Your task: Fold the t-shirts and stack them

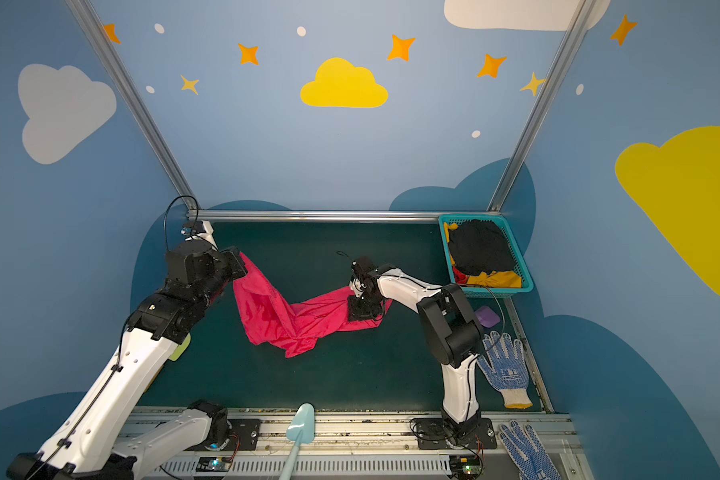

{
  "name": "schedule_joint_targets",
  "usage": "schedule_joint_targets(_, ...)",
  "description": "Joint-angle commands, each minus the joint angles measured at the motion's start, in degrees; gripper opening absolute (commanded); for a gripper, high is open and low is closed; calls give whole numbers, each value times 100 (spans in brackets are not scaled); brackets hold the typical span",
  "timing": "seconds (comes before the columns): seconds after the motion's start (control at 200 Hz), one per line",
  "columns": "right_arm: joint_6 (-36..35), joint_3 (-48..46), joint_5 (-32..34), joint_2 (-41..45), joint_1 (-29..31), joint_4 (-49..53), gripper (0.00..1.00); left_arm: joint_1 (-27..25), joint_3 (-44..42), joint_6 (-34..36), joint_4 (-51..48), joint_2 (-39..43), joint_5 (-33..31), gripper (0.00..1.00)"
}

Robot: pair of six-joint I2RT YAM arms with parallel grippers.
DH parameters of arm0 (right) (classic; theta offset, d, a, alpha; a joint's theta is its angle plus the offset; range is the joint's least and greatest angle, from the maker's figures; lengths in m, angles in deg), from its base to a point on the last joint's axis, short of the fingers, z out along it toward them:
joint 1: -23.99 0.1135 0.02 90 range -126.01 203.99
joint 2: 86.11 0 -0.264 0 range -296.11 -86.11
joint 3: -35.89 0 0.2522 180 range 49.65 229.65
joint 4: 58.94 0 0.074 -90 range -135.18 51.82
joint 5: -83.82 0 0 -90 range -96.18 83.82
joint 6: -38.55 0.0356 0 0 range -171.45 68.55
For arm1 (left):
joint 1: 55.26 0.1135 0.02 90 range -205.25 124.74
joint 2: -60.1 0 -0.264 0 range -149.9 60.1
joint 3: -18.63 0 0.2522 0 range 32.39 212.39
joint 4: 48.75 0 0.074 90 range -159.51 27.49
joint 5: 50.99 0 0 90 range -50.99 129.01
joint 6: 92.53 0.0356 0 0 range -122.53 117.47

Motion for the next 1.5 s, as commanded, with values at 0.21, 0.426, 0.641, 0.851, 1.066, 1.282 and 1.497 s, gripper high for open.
schedule_joint_targets(0.21,149,443,-54,-405,-8,-234,49,25,-47,68,12,-4,-129,5)
schedule_joint_targets(0.426,204,518,-110,-530,-9,-268,49,21,-54,69,-15,18,-146,5)
schedule_joint_targets(0.641,236,509,-133,-304,-8,-231,21,21,-32,112,-27,36,-189,5)
schedule_joint_targets(0.851,154,558,-113,13,-22,81,5,22,20,181,-41,42,-206,5)
schedule_joint_targets(1.066,2,580,-37,301,-85,354,29,30,95,241,-100,88,-224,5)
schedule_joint_targets(1.282,81,537,-268,132,-79,194,32,30,40,209,-125,138,-183,5)
schedule_joint_targets(1.497,137,436,-282,-103,-70,104,37,26,-11,222,-173,227,-227,5)
